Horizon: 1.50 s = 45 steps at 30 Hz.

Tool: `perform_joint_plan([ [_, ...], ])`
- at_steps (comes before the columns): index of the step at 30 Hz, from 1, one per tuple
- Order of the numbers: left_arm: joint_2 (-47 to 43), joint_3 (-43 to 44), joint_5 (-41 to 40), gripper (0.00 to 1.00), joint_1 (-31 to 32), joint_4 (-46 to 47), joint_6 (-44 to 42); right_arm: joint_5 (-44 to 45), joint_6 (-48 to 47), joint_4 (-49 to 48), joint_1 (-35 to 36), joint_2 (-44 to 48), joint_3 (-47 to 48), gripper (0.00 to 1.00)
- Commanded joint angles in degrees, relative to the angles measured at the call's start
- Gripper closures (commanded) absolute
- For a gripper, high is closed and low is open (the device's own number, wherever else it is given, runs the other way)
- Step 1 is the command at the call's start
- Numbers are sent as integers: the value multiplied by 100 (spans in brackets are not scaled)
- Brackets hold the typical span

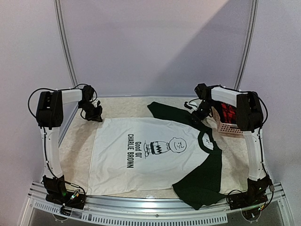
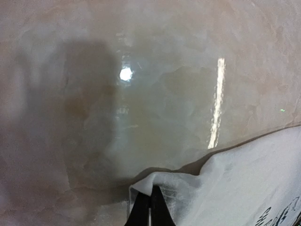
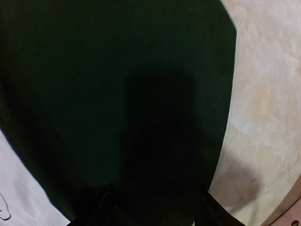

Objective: Fold and stack the mixed laundry pile
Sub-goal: Place the flattened T-shirt at the center of the board, then adjust the flattened T-shirt at the center of the board.

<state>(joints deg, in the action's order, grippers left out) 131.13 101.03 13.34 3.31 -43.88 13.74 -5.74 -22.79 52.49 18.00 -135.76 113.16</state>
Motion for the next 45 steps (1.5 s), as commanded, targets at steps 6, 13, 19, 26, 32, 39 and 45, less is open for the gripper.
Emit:
perform_joint_plan([
  [6, -1004, -701, -502, 100, 413, 108, 114, 922, -82, 94, -58, 129, -1261, 76],
  [13, -2368, -1789, -435, 100, 745, -176, 263, 349, 34, 212, 255, 1979, -3556, 84],
  [19, -3092, -2425, -452, 100, 849, -189, 226, -661, -383, 1052, 637, 3051, -3913, 67],
  [26, -2961, -2323, -502, 100, 838, -151, 165, -578, -193, 1069, -14, 2633, -1406, 59],
  [32, -3044, -2375, -353, 100, 851, -26, 188, -224, 414, 221, -206, 1063, 5, 59],
  [39, -3333, -2373, -397, 100, 851, -204, 84, -959, 686, 559, -209, -304, 913, 53],
  [45, -3333, -2466, -378, 100, 849, -126, 153, -1224, 589, 544, -209, -317, 483, 54],
])
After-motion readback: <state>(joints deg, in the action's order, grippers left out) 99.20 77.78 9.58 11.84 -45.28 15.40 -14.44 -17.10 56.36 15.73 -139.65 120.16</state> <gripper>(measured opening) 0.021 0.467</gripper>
